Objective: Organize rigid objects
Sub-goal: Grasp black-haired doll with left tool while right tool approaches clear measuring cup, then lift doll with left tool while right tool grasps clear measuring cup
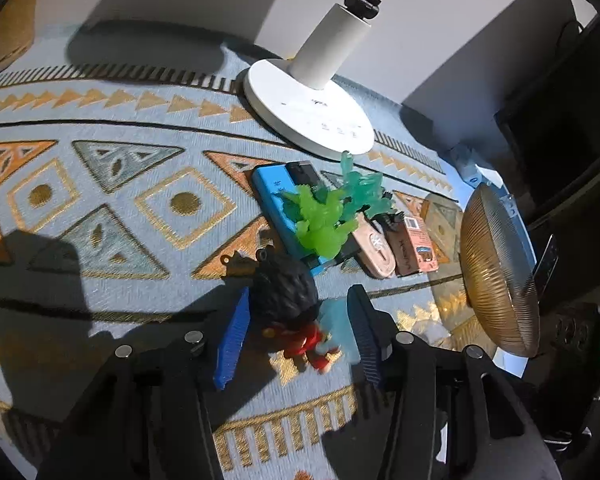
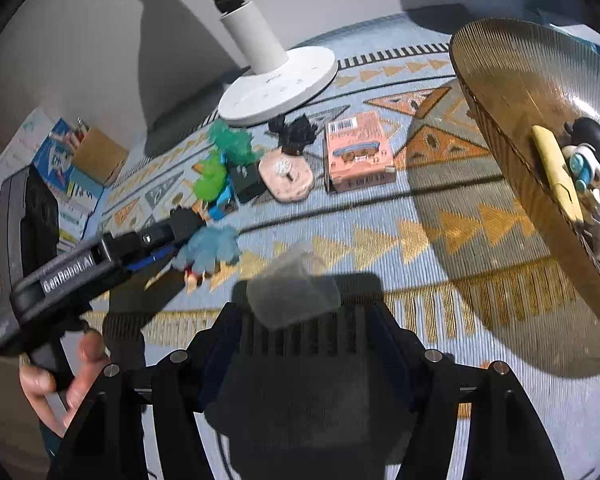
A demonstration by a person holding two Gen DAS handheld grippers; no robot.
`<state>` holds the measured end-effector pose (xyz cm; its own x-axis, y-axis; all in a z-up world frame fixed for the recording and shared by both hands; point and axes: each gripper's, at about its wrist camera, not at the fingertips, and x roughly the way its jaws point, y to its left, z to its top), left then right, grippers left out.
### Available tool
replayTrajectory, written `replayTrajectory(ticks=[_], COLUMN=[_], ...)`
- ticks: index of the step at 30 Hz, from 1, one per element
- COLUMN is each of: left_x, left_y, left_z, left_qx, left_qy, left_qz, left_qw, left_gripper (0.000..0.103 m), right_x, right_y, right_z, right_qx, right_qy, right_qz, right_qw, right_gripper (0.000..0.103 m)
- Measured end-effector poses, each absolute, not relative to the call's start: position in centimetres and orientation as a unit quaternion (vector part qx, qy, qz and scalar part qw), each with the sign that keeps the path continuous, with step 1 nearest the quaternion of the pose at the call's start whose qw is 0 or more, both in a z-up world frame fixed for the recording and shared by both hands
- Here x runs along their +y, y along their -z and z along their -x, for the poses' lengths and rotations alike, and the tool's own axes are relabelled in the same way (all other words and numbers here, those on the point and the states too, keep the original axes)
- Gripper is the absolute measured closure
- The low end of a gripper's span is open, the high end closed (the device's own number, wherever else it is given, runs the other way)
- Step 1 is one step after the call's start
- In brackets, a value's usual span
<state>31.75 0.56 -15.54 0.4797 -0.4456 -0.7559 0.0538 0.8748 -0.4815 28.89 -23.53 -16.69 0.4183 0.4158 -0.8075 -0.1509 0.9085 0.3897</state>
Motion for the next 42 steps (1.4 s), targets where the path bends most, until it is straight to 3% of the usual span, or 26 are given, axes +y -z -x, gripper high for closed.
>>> replayTrajectory(ticks=[8,9,12,15,26,29,35,42], left_x=[-0.4,-0.6,-0.2,0.7,4.3,4.8,4.5,3.3], left_y=[15.6,15.6,15.6,15.1,13.0,12.9,13.3,14.0], left_z=[-32.2,-32.2,-32.0,-31.4,-25.8,-24.8,-22.4,-20.2], left_qx=[0.474,0.473,0.471,0.470,0.445,0.442,0.436,0.434], left_qy=[0.141,0.133,0.135,0.150,0.169,0.170,0.184,0.189], left_qz=[0.174,0.163,0.163,0.174,0.146,0.147,0.105,0.070], left_qw=[0.852,0.856,0.856,0.852,0.867,0.869,0.875,0.878], left_gripper=[0.061,0.071,0.073,0.073,0.073,0.073,0.073,0.073], right_x=[-21.2,-20.9,-20.0,-20.6,-20.8,-21.4,-23.4,-23.9], right_y=[16.9,17.0,17.1,17.0,15.6,14.9,13.6,16.4], right_z=[-30.4,-30.3,-29.9,-29.3,-25.7,-25.5,-23.4,-21.9], right_qx=[0.491,0.488,0.479,0.478,0.449,0.436,0.416,0.480], right_qy=[-0.173,-0.171,-0.163,-0.176,-0.230,-0.223,-0.199,-0.217], right_qz=[-0.093,-0.083,-0.040,-0.043,0.036,0.015,-0.004,-0.056], right_qw=[0.848,0.852,0.862,0.860,0.863,0.872,0.887,0.848], right_gripper=[0.038,0.041,0.062,0.062,0.061,0.042,0.042,0.042])
